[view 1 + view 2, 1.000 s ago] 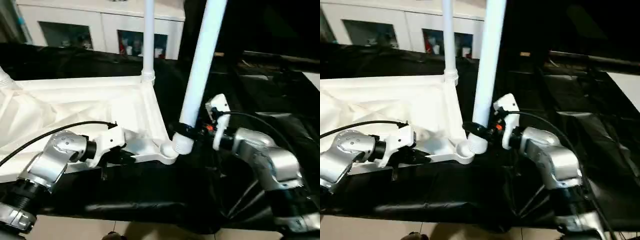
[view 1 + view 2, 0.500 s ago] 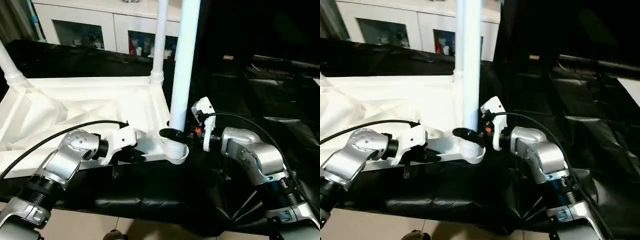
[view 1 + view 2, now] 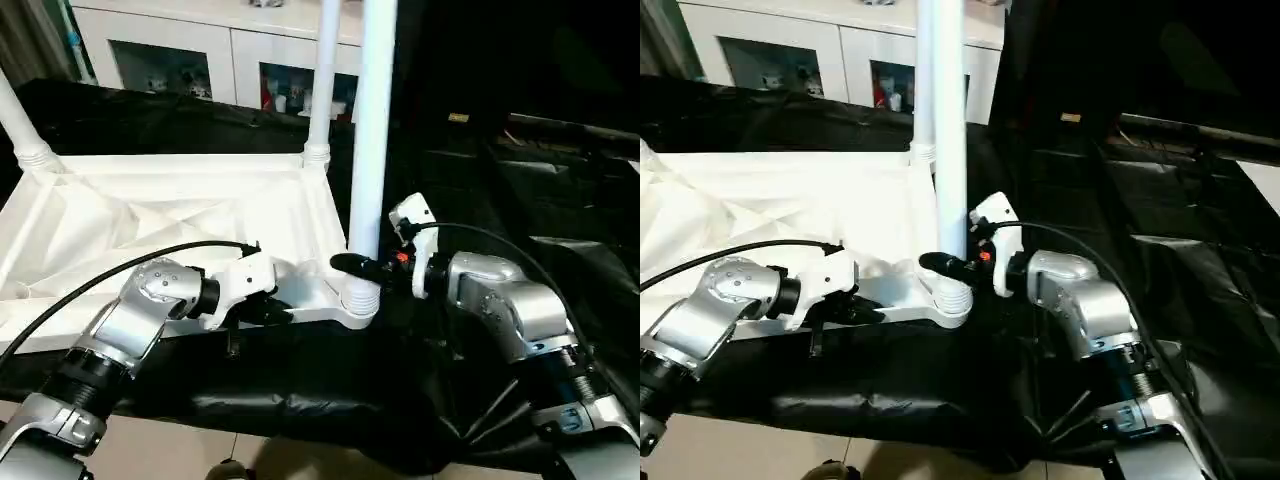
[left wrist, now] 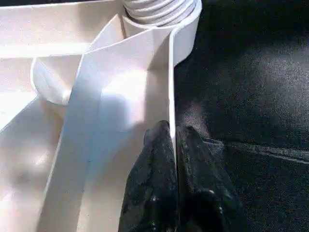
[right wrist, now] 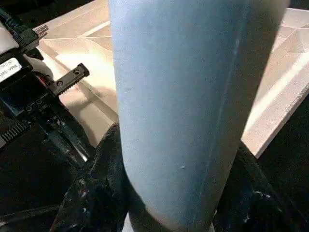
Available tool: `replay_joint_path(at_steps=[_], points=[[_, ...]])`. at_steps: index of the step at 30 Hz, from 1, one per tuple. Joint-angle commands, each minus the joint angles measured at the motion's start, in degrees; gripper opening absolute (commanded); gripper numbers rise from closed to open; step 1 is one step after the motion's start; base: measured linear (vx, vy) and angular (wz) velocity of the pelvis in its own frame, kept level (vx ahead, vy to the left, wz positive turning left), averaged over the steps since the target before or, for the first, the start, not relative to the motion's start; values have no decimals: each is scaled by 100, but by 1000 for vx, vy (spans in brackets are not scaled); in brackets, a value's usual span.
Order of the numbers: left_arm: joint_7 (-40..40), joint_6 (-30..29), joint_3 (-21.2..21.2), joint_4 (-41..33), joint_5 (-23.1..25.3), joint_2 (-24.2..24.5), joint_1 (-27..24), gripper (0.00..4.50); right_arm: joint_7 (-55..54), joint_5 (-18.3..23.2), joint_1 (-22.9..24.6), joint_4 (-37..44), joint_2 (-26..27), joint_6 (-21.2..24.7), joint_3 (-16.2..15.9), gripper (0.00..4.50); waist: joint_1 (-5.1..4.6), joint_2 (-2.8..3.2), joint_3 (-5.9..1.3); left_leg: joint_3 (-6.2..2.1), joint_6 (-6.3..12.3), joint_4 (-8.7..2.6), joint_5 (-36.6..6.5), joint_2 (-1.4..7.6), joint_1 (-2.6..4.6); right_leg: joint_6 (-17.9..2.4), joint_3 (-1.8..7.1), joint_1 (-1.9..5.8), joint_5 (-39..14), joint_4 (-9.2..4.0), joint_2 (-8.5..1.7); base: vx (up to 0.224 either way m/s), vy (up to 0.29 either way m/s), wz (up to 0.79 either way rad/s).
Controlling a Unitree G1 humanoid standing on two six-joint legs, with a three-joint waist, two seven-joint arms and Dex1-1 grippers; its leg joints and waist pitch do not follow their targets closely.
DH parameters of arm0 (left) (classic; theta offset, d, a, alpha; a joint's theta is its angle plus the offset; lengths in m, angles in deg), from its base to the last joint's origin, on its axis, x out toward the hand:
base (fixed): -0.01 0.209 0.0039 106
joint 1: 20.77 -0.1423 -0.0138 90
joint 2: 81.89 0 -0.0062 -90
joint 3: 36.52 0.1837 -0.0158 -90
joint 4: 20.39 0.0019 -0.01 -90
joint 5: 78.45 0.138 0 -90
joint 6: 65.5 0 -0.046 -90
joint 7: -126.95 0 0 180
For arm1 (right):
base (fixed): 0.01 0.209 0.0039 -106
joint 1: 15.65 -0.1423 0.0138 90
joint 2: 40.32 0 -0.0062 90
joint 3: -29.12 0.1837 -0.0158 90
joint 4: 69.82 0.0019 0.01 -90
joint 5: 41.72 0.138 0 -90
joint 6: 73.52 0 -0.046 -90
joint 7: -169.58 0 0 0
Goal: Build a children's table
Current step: Rotate table base
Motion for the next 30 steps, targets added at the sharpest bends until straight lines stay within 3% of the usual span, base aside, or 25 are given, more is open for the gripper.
replay_joint_path(at_steps=[1,4,5,9,10,11,17,18,23,30], points=[[25,177,-41,-9,-186,-201,97,0,104,3,68,-65,-77,198,-73,185,-28,18,-374,-7,-256,-367,-1385,109,223,-978,141,139,-856,-473,-319,0,0,0],[7,202,-64,65,-164,-239,157,0,-39,18,62,-309,58,-110,80,185,-24,27,-369,-5,-287,-367,-1498,106,229,-992,143,127,-962,-491,-329,0,0,0],[0,202,-70,70,-163,-245,165,0,-79,42,66,-363,103,-159,136,185,-18,55,-368,-10,-302,-368,-1544,107,236,-993,143,122,-1015,-493,-335,0,0,0],[-62,207,-105,93,-157,-293,185,0,-149,86,149,-465,200,-324,285,185,-31,46,-360,-24,-359,-387,-1729,116,241,-947,139,113,-1290,-519,-338,0,0,0],[-121,256,-138,171,-132,-331,220,0,-201,144,261,-501,265,-407,426,185,-29,103,-356,-33,-385,-398,-1812,119,250,-931,142,94,-1333,-529,-337,0,0,0],[-126,259,-141,177,-132,-334,223,0,-202,149,270,-502,269,-412,435,185,-36,84,-355,-27,-385,-395,-1845,115,250,-927,145,89,-1336,-536,-332,0,0,0],[-315,386,-297,411,-163,-458,372,0,-301,348,842,-486,538,-944,764,185,-9,112,-353,-45,-377,-404,-2095,118,264,-939,138,74,-1544,-563,-355,0,0,0],[-310,389,-305,424,-169,-455,381,0,-332,330,912,-495,570,-1046,776,185,-9,144,-357,-58,-389,-416,-2106,114,243,-929,135,93,-1586,-562,-361,0,0,0],[-300,395,-328,440,-165,-441,404,0,-364,235,1133,-576,672,-1500,812,185,-14,150,-347,-67,-389,-431,-2258,122,254,-927,132,61,-1741,-581,-362,0,0,0],[-288,465,-392,491,-107,-424,408,0,-220,-182,1424,-707,660,-2324,559,184,-14,142,-331,-80,-373,-444,-2412,119,243,-908,135,54,-1887,-602,-373,0,0,0]])
